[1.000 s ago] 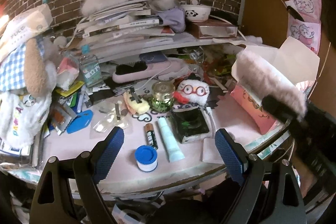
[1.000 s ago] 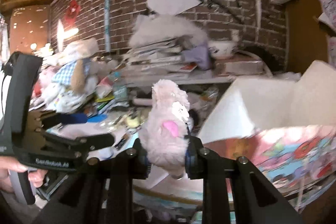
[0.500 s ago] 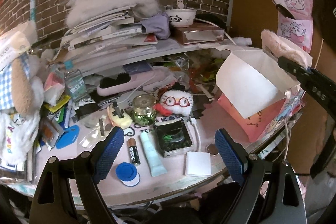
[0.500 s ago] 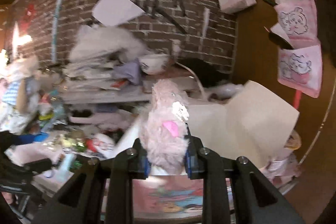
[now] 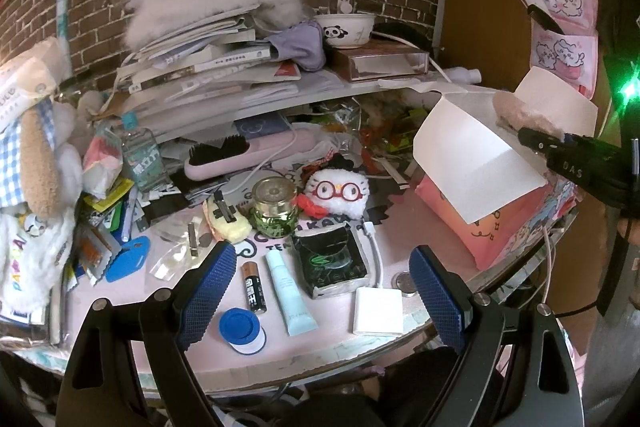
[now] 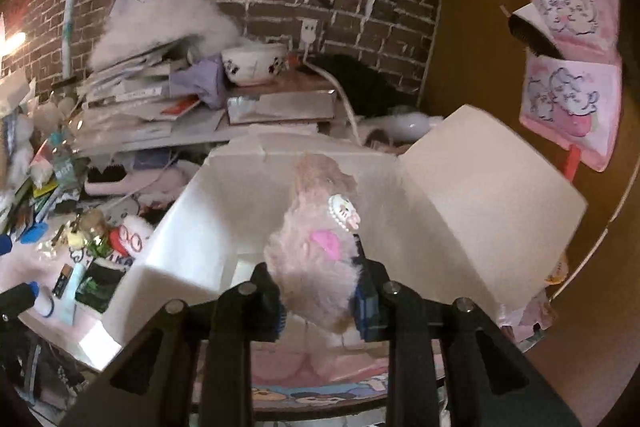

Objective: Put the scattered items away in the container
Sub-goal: 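Lower the plush into the box and open the right gripper, then withdraw the right gripper from the box back over the desk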

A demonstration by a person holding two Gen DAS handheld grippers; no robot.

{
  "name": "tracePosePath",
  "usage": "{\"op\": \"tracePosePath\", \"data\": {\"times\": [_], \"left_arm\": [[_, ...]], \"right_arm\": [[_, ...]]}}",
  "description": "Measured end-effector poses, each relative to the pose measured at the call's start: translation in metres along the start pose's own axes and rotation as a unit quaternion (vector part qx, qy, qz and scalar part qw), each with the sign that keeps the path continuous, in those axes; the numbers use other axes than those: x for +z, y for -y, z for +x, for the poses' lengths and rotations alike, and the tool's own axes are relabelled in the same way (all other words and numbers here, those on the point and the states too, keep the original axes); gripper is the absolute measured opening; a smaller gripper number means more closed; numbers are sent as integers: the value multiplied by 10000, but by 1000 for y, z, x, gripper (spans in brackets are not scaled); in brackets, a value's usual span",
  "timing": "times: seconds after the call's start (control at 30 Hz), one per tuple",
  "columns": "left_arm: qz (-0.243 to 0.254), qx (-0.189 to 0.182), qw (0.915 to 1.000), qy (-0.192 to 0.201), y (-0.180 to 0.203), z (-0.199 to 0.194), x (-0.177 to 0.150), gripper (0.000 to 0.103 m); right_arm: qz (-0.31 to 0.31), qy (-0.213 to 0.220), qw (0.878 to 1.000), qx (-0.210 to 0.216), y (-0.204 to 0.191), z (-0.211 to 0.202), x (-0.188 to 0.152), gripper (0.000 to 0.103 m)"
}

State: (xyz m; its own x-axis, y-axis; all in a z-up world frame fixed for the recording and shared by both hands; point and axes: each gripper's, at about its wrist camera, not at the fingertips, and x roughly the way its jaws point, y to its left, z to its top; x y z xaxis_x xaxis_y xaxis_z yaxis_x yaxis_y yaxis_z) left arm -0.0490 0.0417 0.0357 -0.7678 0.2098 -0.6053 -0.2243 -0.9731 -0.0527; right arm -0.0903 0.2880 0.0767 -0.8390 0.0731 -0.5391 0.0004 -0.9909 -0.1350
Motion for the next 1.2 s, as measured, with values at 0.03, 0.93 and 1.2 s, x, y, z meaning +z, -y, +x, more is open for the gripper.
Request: {"op": "tracePosePath", "data": {"times": [0.03, 0.93, 1.2], "left_arm": [[-6, 1, 10000, -9, 0, 0, 0, 87], [-175, 130, 9997, -77, -10, 2, -6, 87], [-298, 189, 9992, -168, -26, 5, -14, 87]], "right_arm": [[-15, -30, 10000, 9, -1, 1, 1, 26], [66, 162, 9987, 471, -2, -7, 16, 71], [201, 986, 9820, 1598, -16, -62, 14, 83]]}}
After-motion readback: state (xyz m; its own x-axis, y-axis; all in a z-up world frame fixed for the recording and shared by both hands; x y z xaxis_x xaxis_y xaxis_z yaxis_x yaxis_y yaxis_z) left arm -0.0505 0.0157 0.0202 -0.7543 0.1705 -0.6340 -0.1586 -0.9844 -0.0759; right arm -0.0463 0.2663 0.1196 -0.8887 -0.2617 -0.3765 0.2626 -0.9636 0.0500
